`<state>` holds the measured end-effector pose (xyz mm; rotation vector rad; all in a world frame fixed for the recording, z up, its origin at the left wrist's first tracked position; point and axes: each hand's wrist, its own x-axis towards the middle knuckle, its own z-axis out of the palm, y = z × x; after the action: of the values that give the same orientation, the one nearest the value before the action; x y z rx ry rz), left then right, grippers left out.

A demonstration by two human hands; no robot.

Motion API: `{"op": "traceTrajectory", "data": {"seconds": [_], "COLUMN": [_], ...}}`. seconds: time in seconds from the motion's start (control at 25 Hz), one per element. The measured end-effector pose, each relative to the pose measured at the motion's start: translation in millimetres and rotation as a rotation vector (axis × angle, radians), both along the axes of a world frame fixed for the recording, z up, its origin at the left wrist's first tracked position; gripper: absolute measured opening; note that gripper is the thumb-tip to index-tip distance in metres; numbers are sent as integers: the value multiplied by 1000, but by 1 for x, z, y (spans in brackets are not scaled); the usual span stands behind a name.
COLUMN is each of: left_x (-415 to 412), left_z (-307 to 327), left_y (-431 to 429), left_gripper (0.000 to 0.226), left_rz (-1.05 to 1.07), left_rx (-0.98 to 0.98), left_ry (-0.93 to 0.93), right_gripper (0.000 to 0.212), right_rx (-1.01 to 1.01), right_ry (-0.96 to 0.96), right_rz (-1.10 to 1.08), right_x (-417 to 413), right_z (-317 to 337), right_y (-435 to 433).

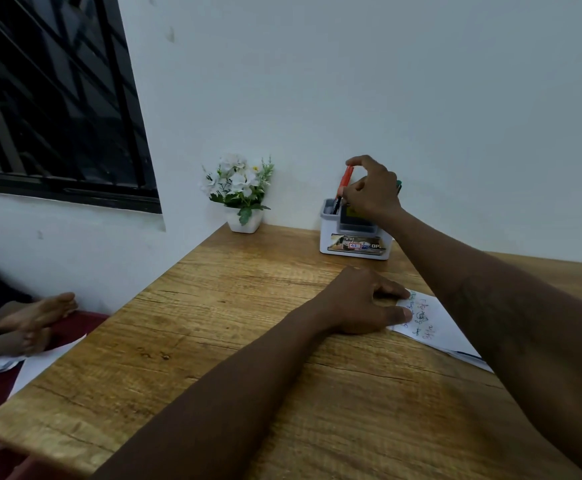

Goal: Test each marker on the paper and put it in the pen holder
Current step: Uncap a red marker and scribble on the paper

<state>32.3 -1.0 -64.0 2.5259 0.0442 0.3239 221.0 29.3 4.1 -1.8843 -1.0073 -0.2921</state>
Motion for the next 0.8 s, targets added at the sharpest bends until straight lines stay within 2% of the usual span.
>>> {"op": "traceTrajectory", "data": {"seconds": [0.24,0.4,0.64,0.8], "left_x": [0,1,0,-2], "left_z": [1,1,1,2], "left_y": [0,1,2,1], "left_gripper": [48,49,48,48], "left_rz": [1,3,17,32], "left_rx": [-13,-20,-41,-22], "left_ry": [17,31,43,24], "right_gripper": [70,82,43,30], "right_rx": [-178,-185,-65,-18], "right_ry": [69,82,-23,-110], "right_rz": [33,58,17,23], "right_x": [0,-2,-12,-30], "right_z": [5,8,8,3], "right_y": [1,-5,-49,-95]}}
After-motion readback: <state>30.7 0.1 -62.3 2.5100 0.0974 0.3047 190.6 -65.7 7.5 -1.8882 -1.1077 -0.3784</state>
